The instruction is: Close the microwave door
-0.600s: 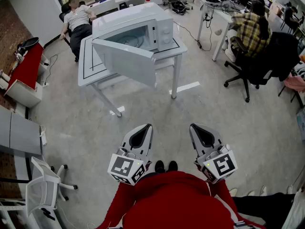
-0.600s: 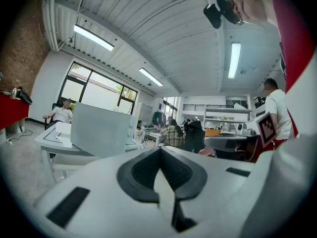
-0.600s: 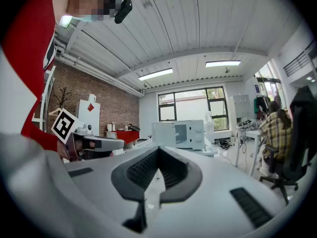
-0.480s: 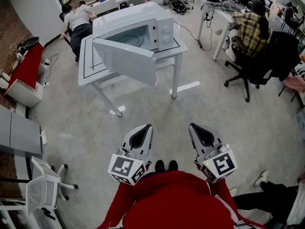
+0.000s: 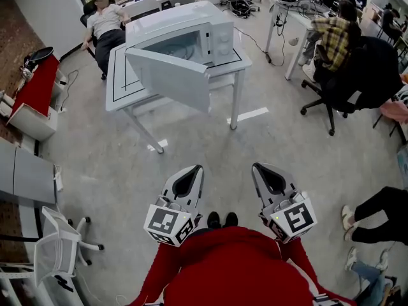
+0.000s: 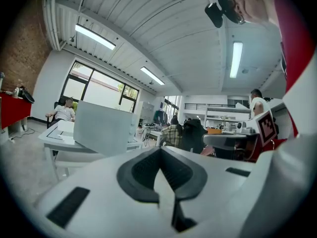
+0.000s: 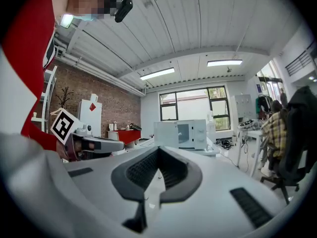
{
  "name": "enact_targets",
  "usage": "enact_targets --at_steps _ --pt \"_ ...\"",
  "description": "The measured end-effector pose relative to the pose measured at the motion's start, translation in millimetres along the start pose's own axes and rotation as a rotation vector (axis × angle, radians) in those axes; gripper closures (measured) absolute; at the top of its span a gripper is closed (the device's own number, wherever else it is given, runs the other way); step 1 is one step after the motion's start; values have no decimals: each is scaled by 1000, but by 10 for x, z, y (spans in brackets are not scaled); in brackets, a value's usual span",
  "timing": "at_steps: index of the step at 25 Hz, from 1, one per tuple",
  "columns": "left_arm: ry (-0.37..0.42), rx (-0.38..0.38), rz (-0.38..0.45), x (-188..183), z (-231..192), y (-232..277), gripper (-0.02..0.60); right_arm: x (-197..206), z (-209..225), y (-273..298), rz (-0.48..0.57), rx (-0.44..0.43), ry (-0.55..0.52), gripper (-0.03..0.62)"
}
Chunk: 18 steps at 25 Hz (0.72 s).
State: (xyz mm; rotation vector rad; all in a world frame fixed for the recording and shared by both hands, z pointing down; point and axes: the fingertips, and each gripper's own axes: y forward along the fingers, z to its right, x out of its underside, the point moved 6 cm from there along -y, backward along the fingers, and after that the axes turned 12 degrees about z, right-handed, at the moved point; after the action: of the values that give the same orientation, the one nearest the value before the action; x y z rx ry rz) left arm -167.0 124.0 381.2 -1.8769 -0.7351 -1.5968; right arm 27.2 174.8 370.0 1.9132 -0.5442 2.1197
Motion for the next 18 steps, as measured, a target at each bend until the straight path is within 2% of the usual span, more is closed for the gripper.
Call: enact_targets --at_steps 10,14,18 --pt "-5 0 -8 22 -10 -24 572 -20 -26 3 41 -32 8 580" --pt "-13 0 -14 44 -27 -34 572 53 -20 -26 -10 -7 38 580" --pt "-18 1 -21 61 -44 -51 572 32 -26 1 14 -1 48 580"
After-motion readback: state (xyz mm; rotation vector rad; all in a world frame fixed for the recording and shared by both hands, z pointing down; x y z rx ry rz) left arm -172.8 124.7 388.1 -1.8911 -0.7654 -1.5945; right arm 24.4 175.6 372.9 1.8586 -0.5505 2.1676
